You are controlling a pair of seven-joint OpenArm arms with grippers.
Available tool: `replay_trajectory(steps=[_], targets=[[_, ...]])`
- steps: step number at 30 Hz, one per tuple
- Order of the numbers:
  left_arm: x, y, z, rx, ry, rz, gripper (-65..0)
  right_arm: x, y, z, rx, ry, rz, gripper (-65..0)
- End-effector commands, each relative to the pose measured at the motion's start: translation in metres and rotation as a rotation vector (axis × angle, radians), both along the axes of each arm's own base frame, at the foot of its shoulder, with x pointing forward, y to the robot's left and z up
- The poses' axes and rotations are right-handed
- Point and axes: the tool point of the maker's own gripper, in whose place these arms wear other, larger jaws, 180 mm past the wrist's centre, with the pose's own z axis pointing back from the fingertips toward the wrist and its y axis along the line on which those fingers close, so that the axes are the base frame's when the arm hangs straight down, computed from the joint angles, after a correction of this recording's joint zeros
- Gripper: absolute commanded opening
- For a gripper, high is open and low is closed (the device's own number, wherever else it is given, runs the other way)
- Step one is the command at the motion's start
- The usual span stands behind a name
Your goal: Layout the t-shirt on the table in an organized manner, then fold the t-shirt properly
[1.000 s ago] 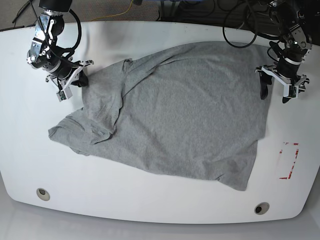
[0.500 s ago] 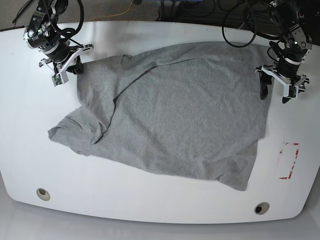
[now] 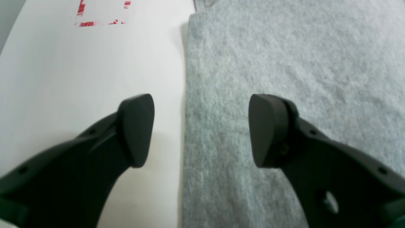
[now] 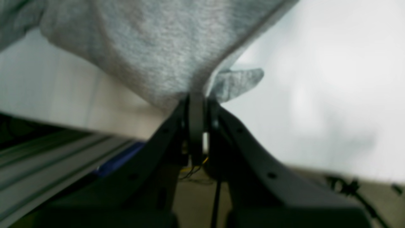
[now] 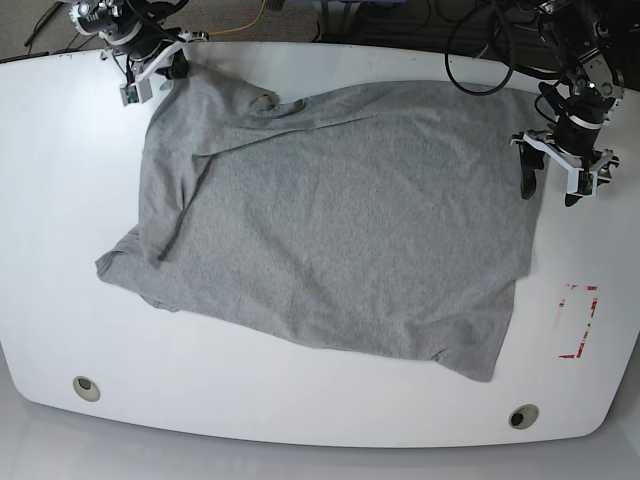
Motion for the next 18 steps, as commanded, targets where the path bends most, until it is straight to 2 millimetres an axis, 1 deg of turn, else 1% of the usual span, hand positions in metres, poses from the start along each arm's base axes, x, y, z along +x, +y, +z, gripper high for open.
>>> replay_trajectory(steps=[1,4,6,12,14,17,18], targets=[[0.007,0.003,0.016,0.006,-0.058,-0.004,-21.0,-0.005,0.001,0.005,0.004,-0.016,-0.021,-65.0],[0.006,0.003,0.015,0.006,-0.056,-0.004,-21.0,-0.013,0.007,0.002,0.02,0.003,-0.035,-65.0],[0.006,0.003,0.015,0.006,-0.056,-0.004,-21.0,-0.015,0.008,0.002,0.024,0.007,-0.039,-65.0],[0.005,0.004,0.015,0.007,-0.055,-0.001,-21.0,-0.015,0.006,0.002,0.02,0.006,-0.038,-65.0],[0.005,0.004,0.015,0.007,-0.055,-0.001,-21.0,-0.014,0.002,0.003,0.009,0.003,-0.037,-64.2],[0.006,0.003,0.016,0.009,-0.057,-0.001,-21.0,-0.013,-0.013,0.008,-0.027,-0.005,-0.055,-58.8],[0.006,0.003,0.016,0.009,-0.057,-0.001,-21.0,-0.014,-0.018,0.009,-0.037,-0.004,-0.065,-55.9]])
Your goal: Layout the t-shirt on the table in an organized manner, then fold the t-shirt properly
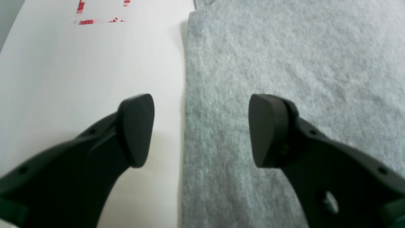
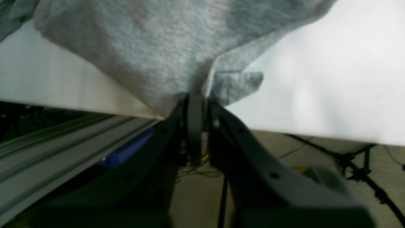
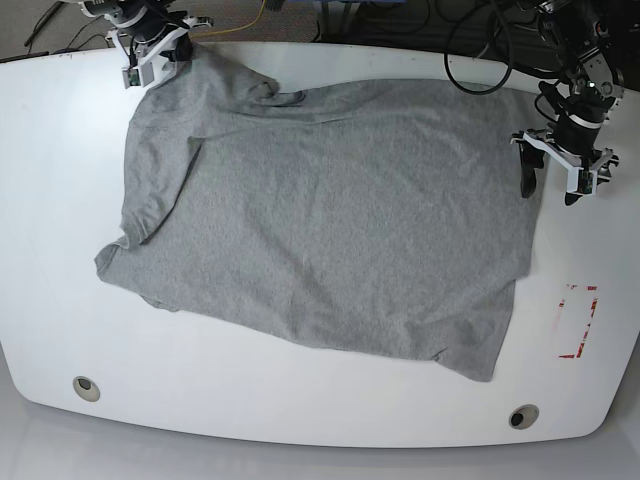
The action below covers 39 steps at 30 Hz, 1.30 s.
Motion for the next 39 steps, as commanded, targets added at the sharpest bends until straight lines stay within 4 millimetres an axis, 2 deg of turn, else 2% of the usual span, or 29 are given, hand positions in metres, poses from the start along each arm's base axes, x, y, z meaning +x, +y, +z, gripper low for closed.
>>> replay_trajectory(steps=[1,4,11,15,26,32,35,39], targets=[[0.007,0.003,0.017,0.008,-0.06,-0.004,-21.0,0.003,-0.016,0.01,-0.041,-0.03,-0.017,-53.5],[0.007,0.003,0.017,0.009,-0.06,-0.003,-21.0,0.004,-0.032,0.015,-0.074,-0.043,-0.055,-42.8],[0.007,0.003,0.016,0.008,-0.059,-0.002,-21.0,0.024,-0.074,0.034,-0.17,-0.111,-0.102,-15.4],[0.007,0.003,0.016,0.007,-0.059,-0.004,-21.0,0.041,-0.085,0.043,-0.201,-0.149,-0.088,-7.3],[0.007,0.002,0.016,0.007,-0.058,-0.005,-21.0,0.112,-0.103,0.067,-0.216,-0.308,-0.078,-5.9],[0.007,0.002,0.016,0.007,-0.058,-0.007,-21.0,0.152,-0.101,0.059,-0.16,-0.329,-0.038,-5.8],[0.007,0.001,0.016,0.008,-0.06,-0.007,-21.0,0.166,-0.101,0.048,-0.12,-0.32,-0.038,-5.8],[0.007,0.001,0.016,0.008,-0.06,-0.007,-21.0,0.179,-0.112,0.039,-0.089,-0.306,-0.06,-5.8]])
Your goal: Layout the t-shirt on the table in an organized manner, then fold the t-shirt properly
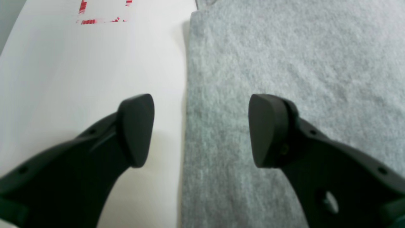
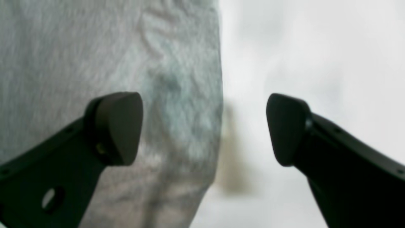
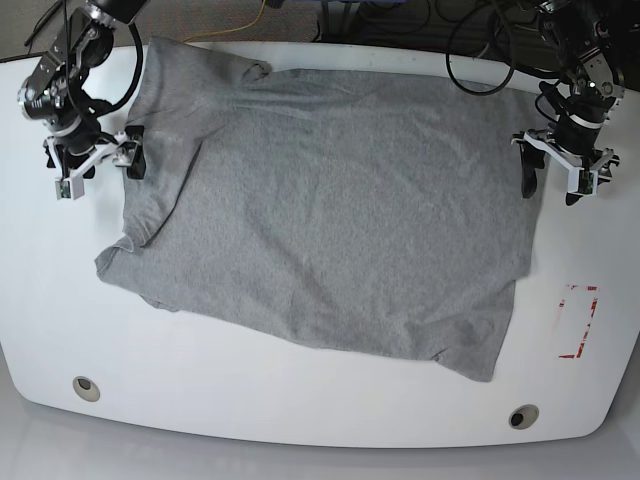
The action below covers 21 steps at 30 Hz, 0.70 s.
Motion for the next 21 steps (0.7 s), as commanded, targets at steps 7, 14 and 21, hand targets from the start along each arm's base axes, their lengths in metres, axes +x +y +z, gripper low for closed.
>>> replay_trajectory(steps=[7,14,21], targets=[[0.007,0.003,0.017,0.009,-0.06,-0.004,-21.0,0.029,-0.025,-0.004,0.038,-0.045,-0.025,-5.9],[0.007,0.003,0.018,0.011,-0.061,-0.005,-21.0,0.027,-0.024,-0.017,0.062,-0.028,-0.02,-5.9],[0.008,0.006,0.019,0.022,-0.06,-0.008,-21.0,0.023,0.007,-0.031,0.091,-0.002,0.068,-6.0]])
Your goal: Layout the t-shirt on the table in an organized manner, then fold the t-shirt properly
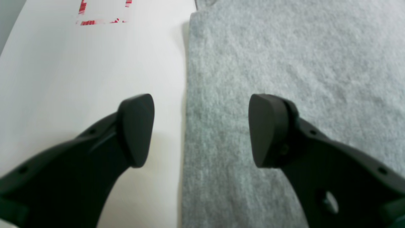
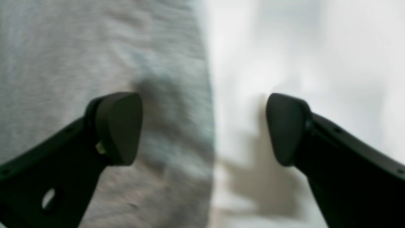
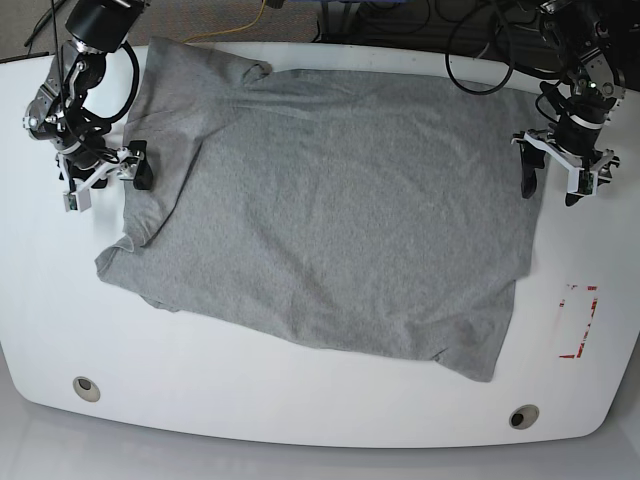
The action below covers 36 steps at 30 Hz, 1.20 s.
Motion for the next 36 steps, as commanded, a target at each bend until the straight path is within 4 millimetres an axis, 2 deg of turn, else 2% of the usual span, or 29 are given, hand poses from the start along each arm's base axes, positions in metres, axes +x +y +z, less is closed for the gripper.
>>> replay_trajectory(steps=[1,3,5,8,12,17,18,19,21,25,29,36], targets=[[0.007,0.005,0.018,0.016,-0.06,-0.005,-21.0,0.0,0.004,0.003,0.001,-0.013,0.025,-6.0],[0.007,0.005,0.018,0.016,-0.06,-0.005,-21.0,-0.004,0.006,0.0,0.004,-0.004,0.026,-6.0],[0.007,0.005,0.018,0.016,-0.06,-0.005,-21.0,-0.006,0.019,-0.006,0.028,0.003,0.034,-6.2],[0.007,0.005,0.018,0.016,-0.06,-0.005,-21.0,-0.006,0.026,-0.004,0.03,-0.005,0.046,-6.4],[0.007,0.004,0.018,0.016,-0.061,-0.006,-21.0,-0.014,0.032,-0.004,0.021,-0.002,0.059,-13.1],[0.007,0.004,0.018,0.016,-0.061,-0.006,-21.0,-0.015,0.042,-0.001,0.027,-0.017,0.065,-29.0],[0.007,0.004,0.018,0.016,-0.061,-0.006,-21.0,-0.015,0.042,-0.001,0.026,-0.017,0.066,-34.8],[0.007,0.004,0.018,0.016,-0.061,-0.006,-21.0,-0.015,0.042,-0.001,0.026,-0.017,0.066,-37.3],[0.007,0.004,0.018,0.016,-0.061,-0.006,-21.0,-0.017,0.041,-0.002,0.024,-0.011,0.063,-48.5],[0.007,0.004,0.018,0.016,-0.061,-0.006,-21.0,-0.022,0.039,-0.004,0.024,0.0,0.059,-64.7],[0.007,0.004,0.018,0.016,-0.061,-0.006,-21.0,-0.024,0.036,-0.005,0.017,0.005,0.051,-64.6],[0.007,0.005,0.018,0.016,-0.06,-0.005,-21.0,-0.043,0.005,-0.003,-0.015,0.023,-0.02,-65.0]])
